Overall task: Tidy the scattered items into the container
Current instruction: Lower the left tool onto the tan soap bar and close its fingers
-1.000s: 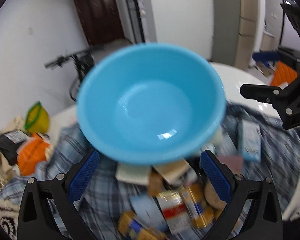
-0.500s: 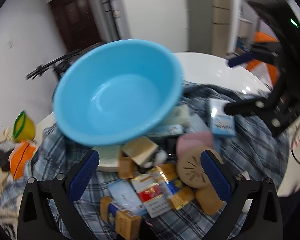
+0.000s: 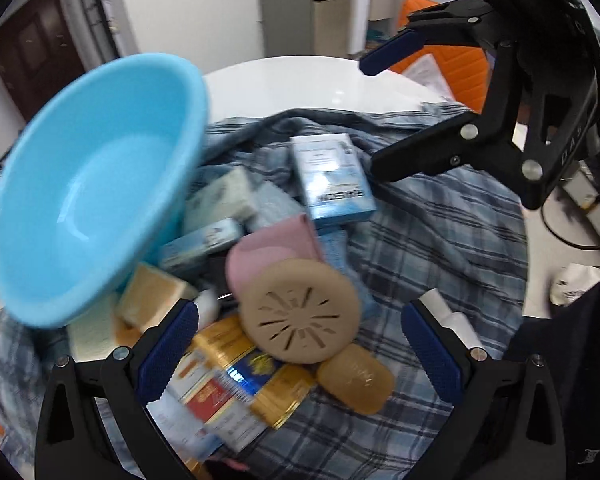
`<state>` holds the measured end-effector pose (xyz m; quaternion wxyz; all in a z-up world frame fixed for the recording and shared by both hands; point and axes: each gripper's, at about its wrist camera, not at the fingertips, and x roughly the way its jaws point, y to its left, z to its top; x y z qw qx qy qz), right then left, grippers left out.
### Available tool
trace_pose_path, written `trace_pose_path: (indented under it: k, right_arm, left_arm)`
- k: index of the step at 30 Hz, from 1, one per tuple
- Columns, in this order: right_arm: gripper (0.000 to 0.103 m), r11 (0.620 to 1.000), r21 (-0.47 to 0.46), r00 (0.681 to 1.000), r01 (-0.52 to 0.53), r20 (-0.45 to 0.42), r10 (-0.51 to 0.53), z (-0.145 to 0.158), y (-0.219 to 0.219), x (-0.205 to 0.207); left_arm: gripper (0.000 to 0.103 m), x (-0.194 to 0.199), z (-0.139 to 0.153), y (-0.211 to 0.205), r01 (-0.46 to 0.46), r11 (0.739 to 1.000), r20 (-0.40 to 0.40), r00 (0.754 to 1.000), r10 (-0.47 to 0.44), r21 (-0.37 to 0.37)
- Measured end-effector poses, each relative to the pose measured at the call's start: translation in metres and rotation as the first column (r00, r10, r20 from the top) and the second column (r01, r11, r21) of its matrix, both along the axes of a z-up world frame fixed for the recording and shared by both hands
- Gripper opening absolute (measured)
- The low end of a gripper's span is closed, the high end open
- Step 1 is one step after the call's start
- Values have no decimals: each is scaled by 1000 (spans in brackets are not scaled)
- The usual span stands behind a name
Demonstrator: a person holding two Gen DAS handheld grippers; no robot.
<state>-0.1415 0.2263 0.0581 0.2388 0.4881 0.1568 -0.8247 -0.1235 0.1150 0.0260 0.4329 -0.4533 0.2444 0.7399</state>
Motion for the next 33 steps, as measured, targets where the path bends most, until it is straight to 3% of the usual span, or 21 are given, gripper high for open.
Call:
trace_pose_path:
  k: [11,14,21,25,33]
  right_arm:
    - [103,1000,3,1000,8,28,-8,-12,20,12]
    - [103,1000,1,999,14,48,-15,-19,21,10]
    - [103,1000,-20,998,-10,63,11,-23,12,10]
    - [103,1000,-17,998,-18,62,19,-23,6,9]
    - [103,1000,-1,998,-16,65,16,-24,7,12]
  left_arm:
    - [103,12,-12,2,42,998,29,999,-40,-42]
    - [103,13,-14,-3,0,996,21,1000,2,-91]
    - [103,-1,-21,-37,-87,991,74,993,95,-106]
    - [89,0,-30,-40,-32,995,135,990,45,-99]
    - [89,-6,-41,-52,-63,990,147,986,82,-126]
